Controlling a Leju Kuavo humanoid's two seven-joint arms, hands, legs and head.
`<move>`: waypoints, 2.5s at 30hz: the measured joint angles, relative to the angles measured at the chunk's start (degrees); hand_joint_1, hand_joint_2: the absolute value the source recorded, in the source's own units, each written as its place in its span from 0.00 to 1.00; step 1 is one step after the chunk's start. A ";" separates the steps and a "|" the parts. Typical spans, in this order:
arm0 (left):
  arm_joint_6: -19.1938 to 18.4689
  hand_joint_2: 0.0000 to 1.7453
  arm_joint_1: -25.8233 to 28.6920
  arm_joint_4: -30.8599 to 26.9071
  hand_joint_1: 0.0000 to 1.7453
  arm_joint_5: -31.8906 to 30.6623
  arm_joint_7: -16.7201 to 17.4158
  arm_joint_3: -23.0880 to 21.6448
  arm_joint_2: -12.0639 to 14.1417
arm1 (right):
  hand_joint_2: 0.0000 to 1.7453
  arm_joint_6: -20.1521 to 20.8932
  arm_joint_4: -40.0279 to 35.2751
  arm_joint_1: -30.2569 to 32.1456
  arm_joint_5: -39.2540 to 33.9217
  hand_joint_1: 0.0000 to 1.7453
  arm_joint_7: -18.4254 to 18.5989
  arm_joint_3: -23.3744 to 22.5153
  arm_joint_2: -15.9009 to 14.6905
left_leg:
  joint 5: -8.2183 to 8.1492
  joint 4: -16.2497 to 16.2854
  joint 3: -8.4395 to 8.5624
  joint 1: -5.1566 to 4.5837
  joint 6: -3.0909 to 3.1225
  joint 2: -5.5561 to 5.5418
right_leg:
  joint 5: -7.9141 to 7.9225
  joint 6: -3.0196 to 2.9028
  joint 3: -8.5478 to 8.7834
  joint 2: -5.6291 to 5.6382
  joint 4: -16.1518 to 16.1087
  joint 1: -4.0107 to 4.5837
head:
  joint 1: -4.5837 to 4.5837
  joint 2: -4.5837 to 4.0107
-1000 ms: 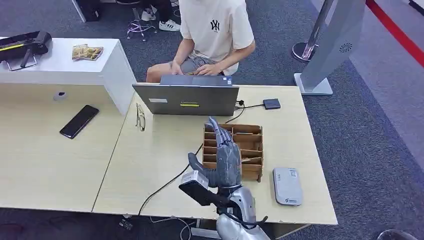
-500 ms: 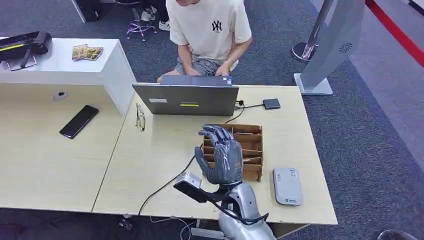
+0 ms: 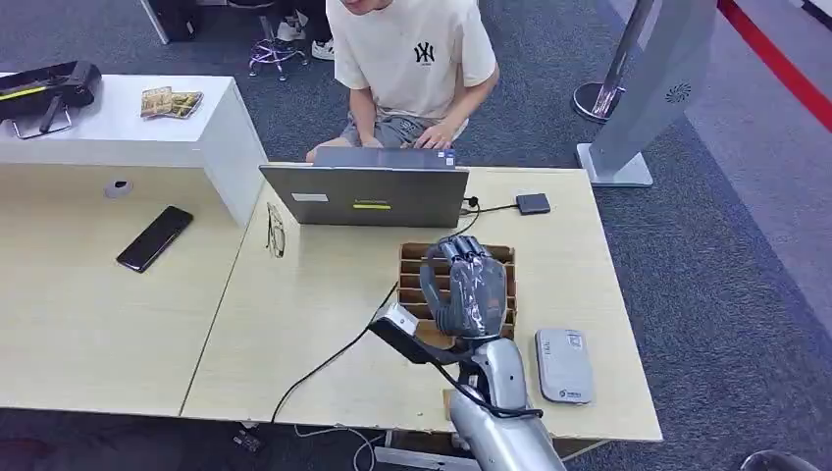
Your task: Pass the card to the sensor for recognition and then transmit it.
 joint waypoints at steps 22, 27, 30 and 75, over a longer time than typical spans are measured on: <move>-0.07 1.00 -0.02 0.00 0.00 -0.87 0.02 0.02 -0.02 | 1.00 0.00 6.45 -1.92 2.05 0.62 2.36 -4.00 0.15 | 0.00 0.00 0.00 0.00 0.00 0.00 | 0.00 0.00 0.00 0.00 0.00 0.00 | 0.00 0.00; -0.11 1.00 -0.01 0.00 0.00 -0.87 0.02 0.02 -0.02 | 1.00 0.00 8.15 -2.23 1.92 0.48 2.36 -3.93 0.37 | 0.00 0.00 0.00 0.00 0.00 0.00 | 0.00 0.00 0.00 0.00 0.00 0.00 | 0.00 0.00; -0.13 1.00 -0.01 0.00 0.00 -0.92 0.02 0.02 -0.02 | 1.00 0.00 8.92 -2.52 1.92 0.48 2.71 -3.93 0.37 | 0.00 0.00 0.00 0.00 0.00 0.01 | 0.00 0.00 0.00 0.00 0.00 0.00 | 0.00 0.00; -0.20 1.00 -0.02 0.00 0.00 -1.31 0.00 0.02 -0.02 | 1.00 -0.02 14.44 -5.43 4.17 0.47 4.72 -8.11 -1.25 | 0.00 0.00 0.01 0.00 0.00 0.01 | 0.00 0.00 -0.01 0.01 0.00 0.00 | 0.00 0.00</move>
